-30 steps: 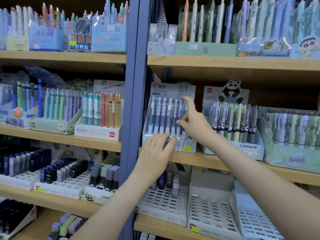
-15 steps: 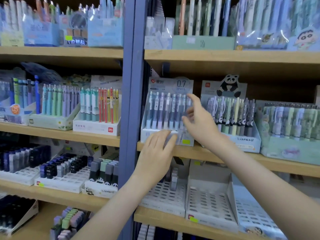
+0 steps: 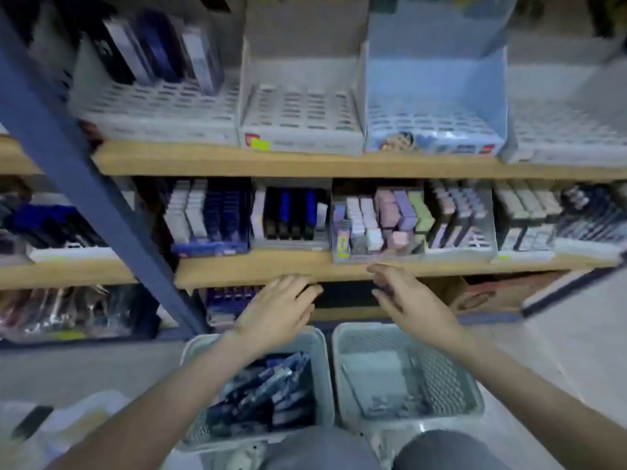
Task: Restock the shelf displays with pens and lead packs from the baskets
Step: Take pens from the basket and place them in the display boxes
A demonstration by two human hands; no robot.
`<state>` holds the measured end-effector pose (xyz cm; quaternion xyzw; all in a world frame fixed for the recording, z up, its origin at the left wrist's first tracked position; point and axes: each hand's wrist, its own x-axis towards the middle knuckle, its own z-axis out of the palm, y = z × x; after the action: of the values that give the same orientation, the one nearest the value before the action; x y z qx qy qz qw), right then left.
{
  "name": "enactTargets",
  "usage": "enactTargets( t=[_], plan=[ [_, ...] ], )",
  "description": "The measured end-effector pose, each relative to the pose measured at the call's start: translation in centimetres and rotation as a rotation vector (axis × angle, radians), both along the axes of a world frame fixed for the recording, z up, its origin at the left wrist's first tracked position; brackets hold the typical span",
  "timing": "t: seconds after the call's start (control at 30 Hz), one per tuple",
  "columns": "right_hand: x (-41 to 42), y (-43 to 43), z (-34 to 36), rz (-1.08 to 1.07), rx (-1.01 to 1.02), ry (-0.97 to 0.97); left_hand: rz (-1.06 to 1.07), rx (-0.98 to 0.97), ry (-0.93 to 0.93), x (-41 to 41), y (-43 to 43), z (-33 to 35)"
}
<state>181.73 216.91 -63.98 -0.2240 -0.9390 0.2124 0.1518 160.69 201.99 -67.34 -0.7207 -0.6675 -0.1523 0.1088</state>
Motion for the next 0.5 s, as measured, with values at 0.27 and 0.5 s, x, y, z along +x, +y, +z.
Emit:
enactTargets(
  t=[0.27, 0.5],
  plan=[
    [10.4, 2.6, -21.0, 0.026, -0.031, -0.722, -0.244, -0.341, -0.008, 7.8, 1.4, -15.5],
    [11.7, 3.6, -31.3, 0.421, 0.099, -1.011, -0.261, -0.4, 0.045, 8.1, 1.4, -21.2]
  ],
)
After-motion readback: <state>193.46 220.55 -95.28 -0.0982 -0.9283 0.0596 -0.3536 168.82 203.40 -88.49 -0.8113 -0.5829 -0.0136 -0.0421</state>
